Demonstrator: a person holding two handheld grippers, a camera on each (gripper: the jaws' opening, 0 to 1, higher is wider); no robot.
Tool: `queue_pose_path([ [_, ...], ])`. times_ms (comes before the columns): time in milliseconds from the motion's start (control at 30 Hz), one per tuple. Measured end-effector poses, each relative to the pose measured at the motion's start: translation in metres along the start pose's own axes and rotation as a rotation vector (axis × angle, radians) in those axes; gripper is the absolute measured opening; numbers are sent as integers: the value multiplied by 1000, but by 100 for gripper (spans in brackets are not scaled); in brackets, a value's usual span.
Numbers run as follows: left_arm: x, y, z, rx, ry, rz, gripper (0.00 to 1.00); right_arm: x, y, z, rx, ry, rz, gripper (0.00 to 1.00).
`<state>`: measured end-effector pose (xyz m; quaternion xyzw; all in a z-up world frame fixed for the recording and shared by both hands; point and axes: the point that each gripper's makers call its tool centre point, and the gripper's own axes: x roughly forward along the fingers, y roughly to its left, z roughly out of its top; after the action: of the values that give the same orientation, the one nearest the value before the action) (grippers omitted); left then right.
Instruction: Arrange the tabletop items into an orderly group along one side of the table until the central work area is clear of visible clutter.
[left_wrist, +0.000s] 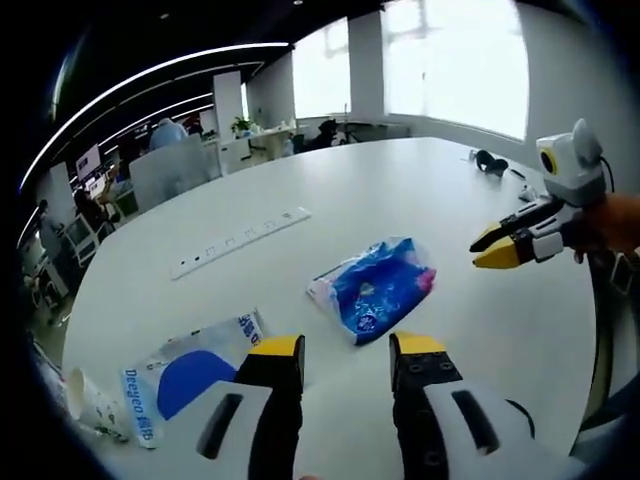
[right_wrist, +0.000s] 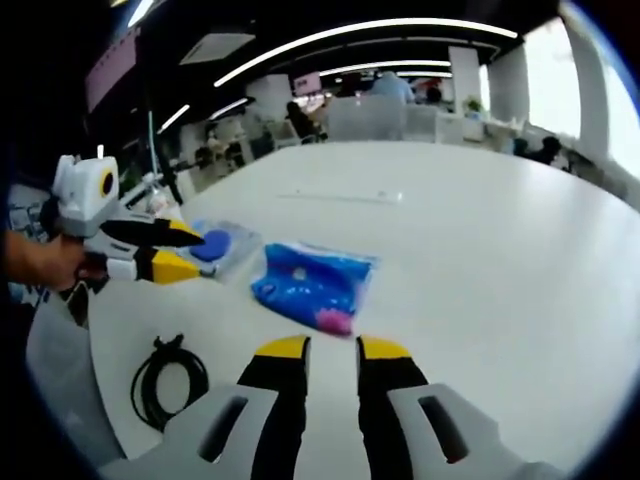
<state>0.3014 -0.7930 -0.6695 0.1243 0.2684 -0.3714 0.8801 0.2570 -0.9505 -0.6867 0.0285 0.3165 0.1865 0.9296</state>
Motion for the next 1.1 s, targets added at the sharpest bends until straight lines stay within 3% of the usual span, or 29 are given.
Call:
queue_pose_path([
  [1100, 47, 4, -3, -27, 27, -15, 22, 33, -17, 4, 61, -2, -4, 8],
])
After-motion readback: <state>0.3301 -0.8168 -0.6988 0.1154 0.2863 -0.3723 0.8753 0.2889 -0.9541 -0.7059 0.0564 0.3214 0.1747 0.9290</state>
